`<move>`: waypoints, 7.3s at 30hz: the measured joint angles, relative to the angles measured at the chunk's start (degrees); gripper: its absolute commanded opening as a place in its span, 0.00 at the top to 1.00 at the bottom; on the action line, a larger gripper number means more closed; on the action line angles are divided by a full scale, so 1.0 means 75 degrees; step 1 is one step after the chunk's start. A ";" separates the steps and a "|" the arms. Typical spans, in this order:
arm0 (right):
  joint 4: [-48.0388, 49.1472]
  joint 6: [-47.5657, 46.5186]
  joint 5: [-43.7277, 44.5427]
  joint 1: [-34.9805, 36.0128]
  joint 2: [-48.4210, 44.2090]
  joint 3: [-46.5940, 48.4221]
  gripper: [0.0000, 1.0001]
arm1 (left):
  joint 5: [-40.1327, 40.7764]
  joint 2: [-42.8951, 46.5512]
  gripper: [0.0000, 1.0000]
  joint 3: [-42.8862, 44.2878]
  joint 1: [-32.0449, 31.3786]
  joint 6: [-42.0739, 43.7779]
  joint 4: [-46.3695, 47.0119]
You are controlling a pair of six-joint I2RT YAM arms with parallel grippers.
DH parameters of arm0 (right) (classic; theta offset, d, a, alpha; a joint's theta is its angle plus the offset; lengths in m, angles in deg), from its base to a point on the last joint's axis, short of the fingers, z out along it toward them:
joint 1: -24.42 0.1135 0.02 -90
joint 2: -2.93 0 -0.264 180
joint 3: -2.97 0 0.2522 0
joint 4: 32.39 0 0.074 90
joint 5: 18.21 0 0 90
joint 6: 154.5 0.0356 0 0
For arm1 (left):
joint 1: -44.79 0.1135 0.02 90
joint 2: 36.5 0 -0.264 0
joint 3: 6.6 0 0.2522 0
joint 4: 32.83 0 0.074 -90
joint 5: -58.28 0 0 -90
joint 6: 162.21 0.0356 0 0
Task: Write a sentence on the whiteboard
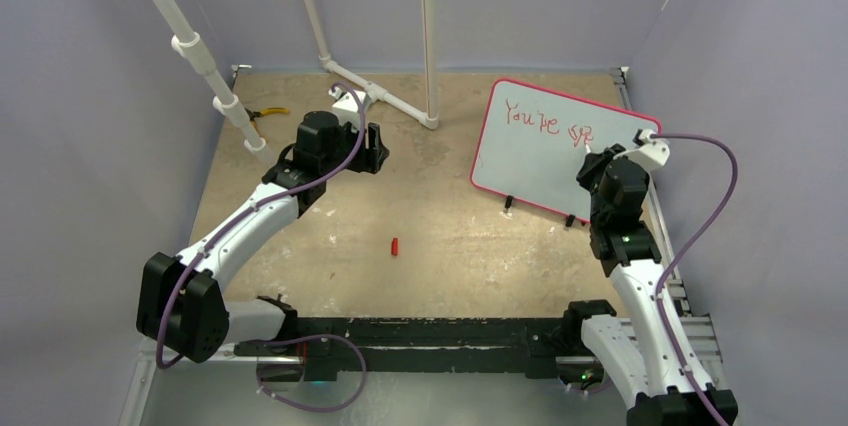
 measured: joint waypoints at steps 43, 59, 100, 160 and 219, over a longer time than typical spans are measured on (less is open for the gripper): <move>0.0236 -0.0064 0.0871 -0.0009 -0.0146 0.0035 1.00 | 0.0000 0.0000 0.43 -0.0006 0.0000 -0.0009 0.0000; 0.0169 -0.0114 0.0498 -0.0006 -0.0102 0.0035 1.00 | -0.0003 0.0000 0.43 -0.0006 0.0000 -0.0012 0.0000; -0.0230 0.0160 0.0731 -0.0006 -0.0501 0.0023 1.00 | -0.0006 0.0000 0.43 -0.0009 0.0000 -0.0117 0.0000; -0.0632 0.0373 0.1160 -0.0052 -0.0154 0.0286 1.00 | -0.0082 0.0201 0.43 -0.0012 0.0000 -0.0122 0.0003; -0.0122 0.0207 0.1125 -0.0058 -0.0070 0.0562 1.00 | -0.0137 0.0227 0.43 -0.0020 0.0000 -0.0143 0.0003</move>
